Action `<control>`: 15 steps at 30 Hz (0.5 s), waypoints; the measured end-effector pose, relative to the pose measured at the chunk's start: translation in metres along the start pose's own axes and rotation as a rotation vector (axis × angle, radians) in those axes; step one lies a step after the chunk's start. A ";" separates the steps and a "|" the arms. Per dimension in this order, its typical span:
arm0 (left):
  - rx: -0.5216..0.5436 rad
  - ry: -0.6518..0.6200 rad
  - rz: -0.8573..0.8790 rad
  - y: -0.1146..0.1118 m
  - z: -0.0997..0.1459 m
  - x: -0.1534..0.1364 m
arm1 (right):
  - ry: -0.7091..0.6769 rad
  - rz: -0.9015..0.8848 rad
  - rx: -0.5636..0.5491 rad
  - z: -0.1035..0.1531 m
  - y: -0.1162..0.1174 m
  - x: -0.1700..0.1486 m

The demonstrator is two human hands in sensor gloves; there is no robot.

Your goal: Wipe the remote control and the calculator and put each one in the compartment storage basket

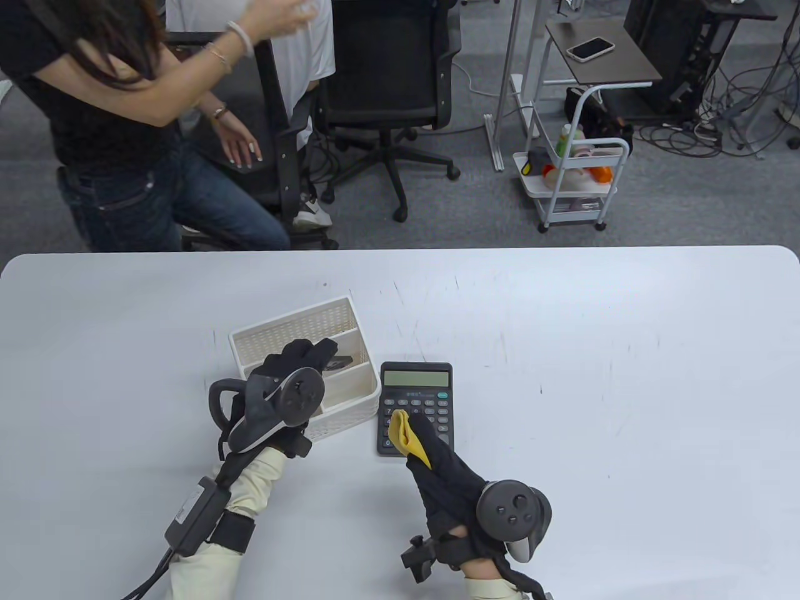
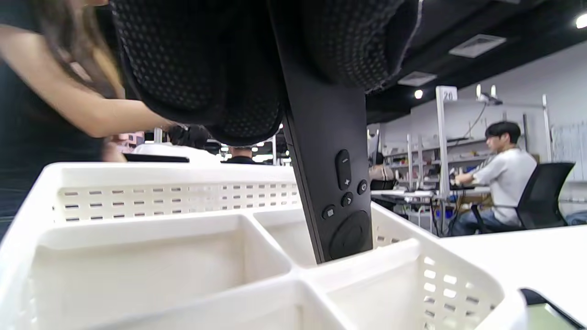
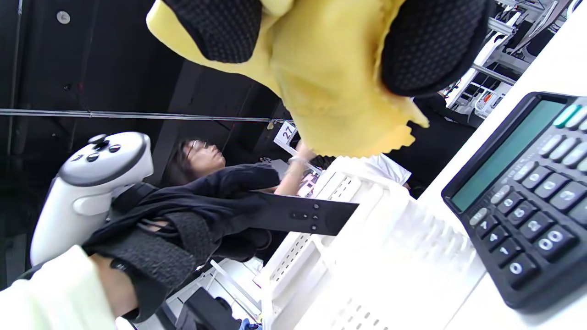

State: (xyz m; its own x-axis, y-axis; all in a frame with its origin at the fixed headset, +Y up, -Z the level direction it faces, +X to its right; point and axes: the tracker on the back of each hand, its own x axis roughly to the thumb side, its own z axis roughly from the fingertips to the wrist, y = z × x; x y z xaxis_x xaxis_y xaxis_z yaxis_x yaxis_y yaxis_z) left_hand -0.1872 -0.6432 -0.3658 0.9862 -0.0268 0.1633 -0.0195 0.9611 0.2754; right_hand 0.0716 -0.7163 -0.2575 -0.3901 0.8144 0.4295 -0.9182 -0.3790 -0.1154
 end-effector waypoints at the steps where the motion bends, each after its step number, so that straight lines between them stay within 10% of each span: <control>1: -0.005 0.010 -0.014 -0.005 -0.003 0.000 | 0.004 0.005 0.008 0.000 0.001 -0.001; 15: -0.106 0.040 -0.088 -0.035 -0.008 0.002 | 0.031 0.012 0.052 0.000 0.004 -0.006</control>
State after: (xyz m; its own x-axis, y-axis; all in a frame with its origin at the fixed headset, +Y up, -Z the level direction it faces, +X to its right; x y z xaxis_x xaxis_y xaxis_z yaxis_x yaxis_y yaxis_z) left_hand -0.1831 -0.6750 -0.3824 0.9891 -0.1033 0.1049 0.0827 0.9793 0.1846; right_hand 0.0702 -0.7223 -0.2602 -0.4034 0.8229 0.4001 -0.9091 -0.4102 -0.0729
